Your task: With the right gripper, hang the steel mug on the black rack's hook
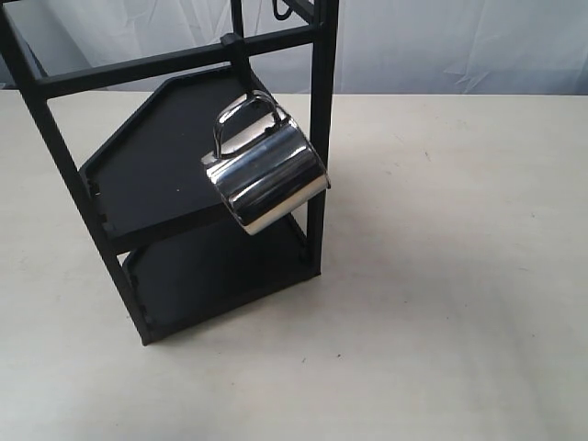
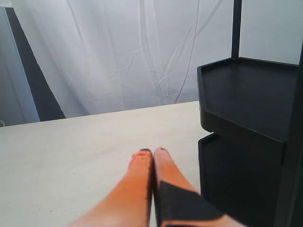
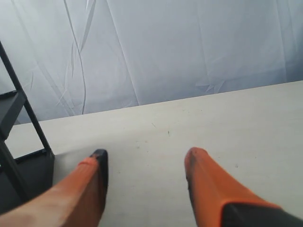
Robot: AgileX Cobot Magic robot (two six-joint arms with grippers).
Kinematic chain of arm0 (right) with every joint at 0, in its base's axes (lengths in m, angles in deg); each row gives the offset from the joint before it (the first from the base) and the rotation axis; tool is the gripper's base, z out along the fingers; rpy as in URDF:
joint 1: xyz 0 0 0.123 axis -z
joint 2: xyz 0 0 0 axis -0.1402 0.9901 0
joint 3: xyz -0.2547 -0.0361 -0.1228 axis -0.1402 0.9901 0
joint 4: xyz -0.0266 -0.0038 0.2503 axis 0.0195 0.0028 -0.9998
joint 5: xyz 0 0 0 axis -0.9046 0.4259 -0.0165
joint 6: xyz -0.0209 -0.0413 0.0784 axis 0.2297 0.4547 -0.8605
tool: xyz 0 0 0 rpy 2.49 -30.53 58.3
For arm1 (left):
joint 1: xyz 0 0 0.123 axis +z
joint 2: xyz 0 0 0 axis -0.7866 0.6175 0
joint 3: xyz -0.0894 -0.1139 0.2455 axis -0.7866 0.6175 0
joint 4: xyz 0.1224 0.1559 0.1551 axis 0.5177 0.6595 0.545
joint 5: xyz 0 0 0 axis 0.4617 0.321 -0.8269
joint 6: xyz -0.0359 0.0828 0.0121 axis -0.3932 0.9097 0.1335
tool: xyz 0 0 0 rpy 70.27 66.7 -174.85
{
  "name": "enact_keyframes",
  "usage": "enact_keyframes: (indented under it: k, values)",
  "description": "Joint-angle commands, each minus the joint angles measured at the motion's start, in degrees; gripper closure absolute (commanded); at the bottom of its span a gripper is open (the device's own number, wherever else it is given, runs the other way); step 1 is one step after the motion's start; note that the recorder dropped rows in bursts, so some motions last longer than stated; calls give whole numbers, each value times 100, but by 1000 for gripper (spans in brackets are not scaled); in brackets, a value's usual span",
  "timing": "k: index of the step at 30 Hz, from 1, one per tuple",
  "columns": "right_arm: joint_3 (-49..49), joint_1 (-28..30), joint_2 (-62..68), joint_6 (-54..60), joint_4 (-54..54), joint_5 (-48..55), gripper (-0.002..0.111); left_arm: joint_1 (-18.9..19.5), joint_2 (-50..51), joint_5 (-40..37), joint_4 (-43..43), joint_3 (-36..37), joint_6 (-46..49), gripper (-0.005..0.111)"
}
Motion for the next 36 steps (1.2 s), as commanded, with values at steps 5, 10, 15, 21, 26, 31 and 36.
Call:
enact_keyframes:
  k: [5, 10, 15, 21, 26, 31, 36]
  values:
    - [10, 28, -33, 30, 3, -49, 58, -27, -27, 30, 4, 2, -14, 105]
    - [10, 28, -33, 30, 3, -49, 58, -27, -27, 30, 4, 2, -14, 105]
    - [10, 28, -33, 30, 3, -49, 58, -27, -27, 30, 4, 2, -14, 105]
    - [10, 28, -33, 30, 6, 70, 58, -27, -27, 30, 4, 2, -14, 105]
    - [10, 28, -33, 30, 920, 179, 58, -27, -27, 30, 4, 2, -14, 105]
    - [10, 28, -33, 30, 1620, 202, 58, -27, -27, 30, 4, 2, -14, 105]
    - [10, 28, -33, -309, 2074, 221, 76, -27, -27, 30, 4, 2, -14, 105]
